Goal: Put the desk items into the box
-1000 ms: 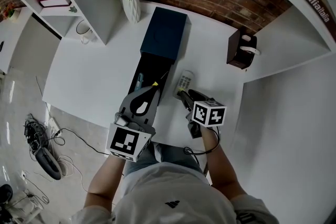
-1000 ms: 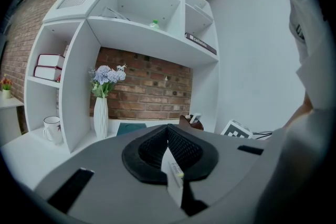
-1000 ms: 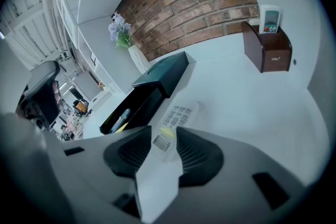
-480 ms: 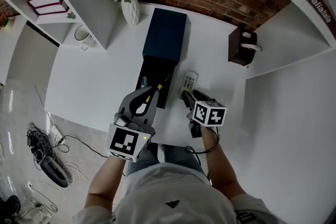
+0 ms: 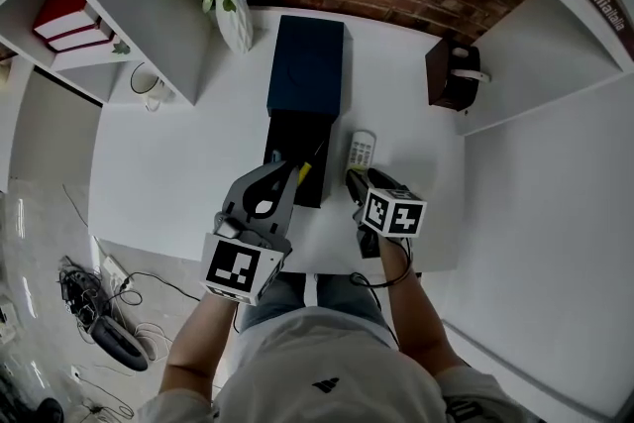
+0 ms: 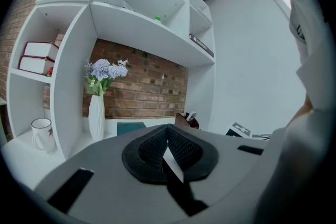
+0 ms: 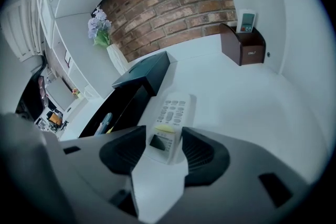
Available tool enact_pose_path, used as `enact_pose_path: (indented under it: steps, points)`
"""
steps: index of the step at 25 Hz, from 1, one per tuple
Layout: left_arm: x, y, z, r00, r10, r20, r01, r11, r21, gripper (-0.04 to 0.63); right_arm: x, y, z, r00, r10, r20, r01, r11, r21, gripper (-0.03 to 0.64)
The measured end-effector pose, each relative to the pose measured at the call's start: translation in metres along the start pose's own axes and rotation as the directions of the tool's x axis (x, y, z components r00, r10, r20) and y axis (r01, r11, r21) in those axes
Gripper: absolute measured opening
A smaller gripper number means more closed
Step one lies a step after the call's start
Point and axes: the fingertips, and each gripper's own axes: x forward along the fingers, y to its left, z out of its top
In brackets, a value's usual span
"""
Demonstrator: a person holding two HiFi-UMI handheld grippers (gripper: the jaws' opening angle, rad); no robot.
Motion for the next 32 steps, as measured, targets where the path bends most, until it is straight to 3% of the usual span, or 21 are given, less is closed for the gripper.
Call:
enact_pose_path:
  steps: [18, 32]
  points:
    - [0.001, 0.026, -0.007, 0.996, -0.086, -0.026, 0.086, 0.996, 0.008, 0.011, 0.013, 0.002, -0.007, 0.984, -0.177, -0.003, 0.177, 0.984, 0.035, 0.245]
    - [-0.003, 0.041, -0.009, 0.996, -0.092, -0.023, 0.092, 0.996, 0.001, 0.011, 0.021, 0.005, -0.007, 0.967, -0.255, -0.018, 0.255, 0.967, 0.011, 0.273]
